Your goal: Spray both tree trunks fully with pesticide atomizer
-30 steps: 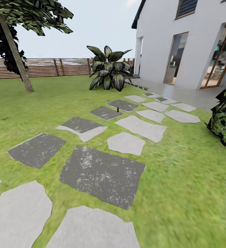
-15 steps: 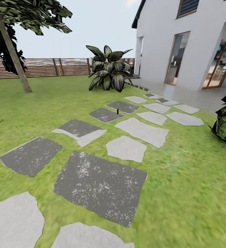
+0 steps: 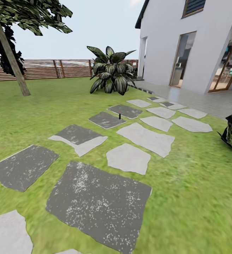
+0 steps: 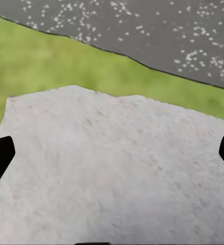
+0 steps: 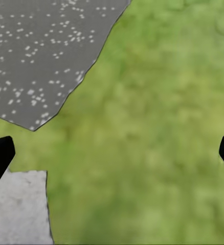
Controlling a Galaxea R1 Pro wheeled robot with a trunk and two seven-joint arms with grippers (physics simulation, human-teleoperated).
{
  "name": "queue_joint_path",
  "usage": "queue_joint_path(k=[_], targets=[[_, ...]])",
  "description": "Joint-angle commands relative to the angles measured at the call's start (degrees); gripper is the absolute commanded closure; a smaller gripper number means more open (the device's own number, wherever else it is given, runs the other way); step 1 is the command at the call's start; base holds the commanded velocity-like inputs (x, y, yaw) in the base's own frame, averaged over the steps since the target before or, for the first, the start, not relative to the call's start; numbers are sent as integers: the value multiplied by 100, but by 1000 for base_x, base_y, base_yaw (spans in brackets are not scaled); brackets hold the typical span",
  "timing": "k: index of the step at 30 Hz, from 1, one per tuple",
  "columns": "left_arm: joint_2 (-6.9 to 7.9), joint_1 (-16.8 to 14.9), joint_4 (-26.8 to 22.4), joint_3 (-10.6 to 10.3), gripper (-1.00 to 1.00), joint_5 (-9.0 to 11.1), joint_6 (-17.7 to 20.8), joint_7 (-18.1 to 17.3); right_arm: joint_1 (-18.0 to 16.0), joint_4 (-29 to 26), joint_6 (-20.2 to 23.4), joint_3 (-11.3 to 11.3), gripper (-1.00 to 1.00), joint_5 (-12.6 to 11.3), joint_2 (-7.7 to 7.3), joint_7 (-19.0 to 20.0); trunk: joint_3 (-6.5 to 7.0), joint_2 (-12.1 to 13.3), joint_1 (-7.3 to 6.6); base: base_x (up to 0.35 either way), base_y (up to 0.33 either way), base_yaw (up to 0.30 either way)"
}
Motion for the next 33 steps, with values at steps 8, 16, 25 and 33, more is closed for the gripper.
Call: queue_joint_path(k=[8, 16, 25, 33], targets=[[0, 0, 2, 0, -100, 0, 0, 0, 0, 0, 0, 0, -100, 0, 0, 0, 0, 0, 0, 336, -93, 0], [0, 0, 0, 0, -100, 0, 0, 0, 0, 0, -8, 0, -100, 0, 9, -9, 0, 0, 0, 336, -94, 0], [0, 0, 1, 0, -100, 0, 0, 0, 0, 0, -9, -19, -100, -9, 11, -34, 0, 0, 0, 336, -95, 0], [0, 0, 0, 0, -100, 0, 0, 0, 0, -15, -9, -38, -100, -9, 4, -20, 0, 0, 0, 335, -97, 0]])
